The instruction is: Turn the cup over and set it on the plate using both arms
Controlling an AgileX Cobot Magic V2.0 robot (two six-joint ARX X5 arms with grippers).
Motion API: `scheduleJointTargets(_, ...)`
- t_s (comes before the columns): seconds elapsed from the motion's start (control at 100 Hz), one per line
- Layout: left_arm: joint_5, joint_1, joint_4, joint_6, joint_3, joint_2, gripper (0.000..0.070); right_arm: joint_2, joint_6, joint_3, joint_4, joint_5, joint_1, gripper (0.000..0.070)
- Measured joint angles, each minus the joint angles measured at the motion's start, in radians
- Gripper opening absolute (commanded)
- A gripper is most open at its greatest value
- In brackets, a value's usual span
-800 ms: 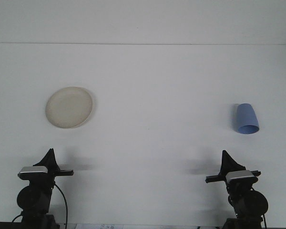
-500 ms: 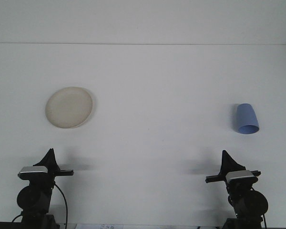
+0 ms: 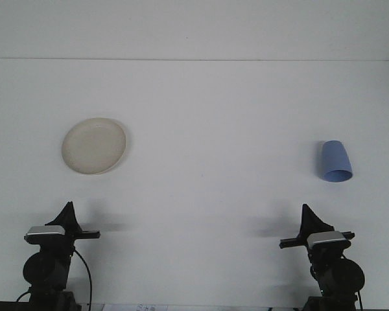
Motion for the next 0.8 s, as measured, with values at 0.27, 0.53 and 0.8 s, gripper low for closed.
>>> scheduleJointTargets(0.27, 0.000, 0.000, 0.000, 0.000, 0.000, 0.000, 0.0015, 0.000, 0.174, 0.000, 0.000, -0.054, 0.000, 0.0004)
scheduleJointTargets(0.53, 0.000, 0.000, 0.000, 0.000, 0.000, 0.000, 0.0015, 0.002, 0.389, 0.054, -0.023, 0.004, 0.000, 0.0003)
scheduleJointTargets(0.8, 0.000, 0.000, 0.000, 0.000, 0.000, 0.000, 0.0015, 0.196, 0.291, 0.469, -0.188, 0.171, 0.000, 0.0469)
